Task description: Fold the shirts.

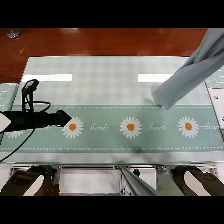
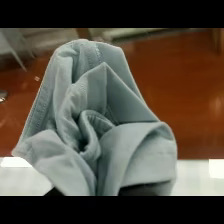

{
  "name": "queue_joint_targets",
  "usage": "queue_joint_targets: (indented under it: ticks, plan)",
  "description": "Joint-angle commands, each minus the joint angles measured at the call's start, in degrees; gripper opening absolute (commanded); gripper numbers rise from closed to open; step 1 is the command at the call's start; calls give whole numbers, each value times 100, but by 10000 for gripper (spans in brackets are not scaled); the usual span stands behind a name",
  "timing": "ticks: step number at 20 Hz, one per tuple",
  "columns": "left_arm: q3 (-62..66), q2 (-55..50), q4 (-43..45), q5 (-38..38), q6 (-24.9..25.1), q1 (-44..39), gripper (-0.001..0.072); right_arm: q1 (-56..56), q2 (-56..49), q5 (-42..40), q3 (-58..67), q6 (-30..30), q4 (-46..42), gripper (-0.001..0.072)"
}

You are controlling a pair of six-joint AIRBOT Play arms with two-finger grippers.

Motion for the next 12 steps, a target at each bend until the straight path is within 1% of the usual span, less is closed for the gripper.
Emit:
queue_joint_targets:
  ticks: [1, 2, 4, 5, 6, 7, 8, 9, 11, 12]
  plan:
    - [-83, 105, -116, 358, -286, -28, 702, -4, 109, 256, 608, -186, 732, 35]
    - [-83, 103, -116, 476, -291, -28, 702, 2, 87, 463, 605, -192, 922, 35]
    - [-81, 103, -114, 643, -286, -26, 702, 476, -59, 1167, 455, -214, 872, 35]
    - [-83, 103, -114, 693, -284, -28, 702, 1001, -94, 1327, 107, -214, 719, 35]
    - [-83, 103, -111, 739, -273, -26, 703, 1639, -94, 1246, -367, -210, 413, 35]
    - [-83, 103, -107, 785, -271, -28, 703, 2398, -94, 946, -999, -79, -122, 35]
    - [-83, 103, -107, 822, -269, -28, 702, 3093, -109, 470, -1698, 348, -708, 35]
    - [-81, 103, -90, 824, -269, -28, 703, 3744, -177, -164, -2465, 837, -1062, 35]
    - [-81, 103, -68, 822, -157, -26, 702, 4690, -616, -1530, -3742, 1388, -1123, 35]
    - [-81, 103, -44, 822, -157, -26, 702, 4964, -968, -2004, -4124, 1751, -1032, 35]
